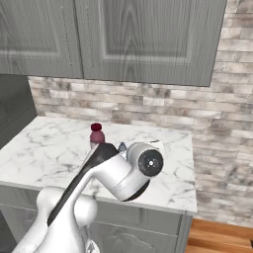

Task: Place the drinks on the dining counter in a tight cluster.

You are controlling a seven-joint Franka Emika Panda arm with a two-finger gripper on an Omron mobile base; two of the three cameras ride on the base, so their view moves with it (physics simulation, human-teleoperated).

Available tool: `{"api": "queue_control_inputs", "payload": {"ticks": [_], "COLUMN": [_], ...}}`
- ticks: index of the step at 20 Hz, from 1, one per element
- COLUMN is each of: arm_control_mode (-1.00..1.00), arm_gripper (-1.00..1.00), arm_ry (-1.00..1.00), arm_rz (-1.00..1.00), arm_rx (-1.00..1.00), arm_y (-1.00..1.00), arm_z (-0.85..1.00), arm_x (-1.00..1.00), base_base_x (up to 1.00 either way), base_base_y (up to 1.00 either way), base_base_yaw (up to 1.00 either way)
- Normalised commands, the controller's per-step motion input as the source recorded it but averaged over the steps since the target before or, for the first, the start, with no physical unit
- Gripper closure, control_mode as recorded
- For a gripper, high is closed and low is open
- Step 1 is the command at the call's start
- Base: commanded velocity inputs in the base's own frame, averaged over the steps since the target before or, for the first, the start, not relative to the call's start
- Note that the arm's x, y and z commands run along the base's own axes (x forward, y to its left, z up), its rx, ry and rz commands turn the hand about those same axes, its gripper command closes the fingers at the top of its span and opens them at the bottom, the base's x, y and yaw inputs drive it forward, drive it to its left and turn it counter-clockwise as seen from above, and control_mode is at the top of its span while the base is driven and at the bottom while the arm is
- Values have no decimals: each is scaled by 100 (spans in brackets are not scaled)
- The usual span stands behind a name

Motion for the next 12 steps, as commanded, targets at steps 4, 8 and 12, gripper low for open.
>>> {"api": "queue_control_inputs", "payload": {"ticks": [4, 8, 12], "arm_control_mode": [-100, -100, -100], "arm_gripper": [-100, -100, -100], "arm_ry": [0, 1, 7], "arm_rz": [19, 11, 3], "arm_rx": [0, 0, 1], "arm_y": [-46, -38, -1], "arm_z": [0, 0, -50], "arm_x": [41, 19, 1], "base_base_x": [0, 0, 0], "base_base_y": [0, 0, 0], "base_base_yaw": [0, 0, 0]}}
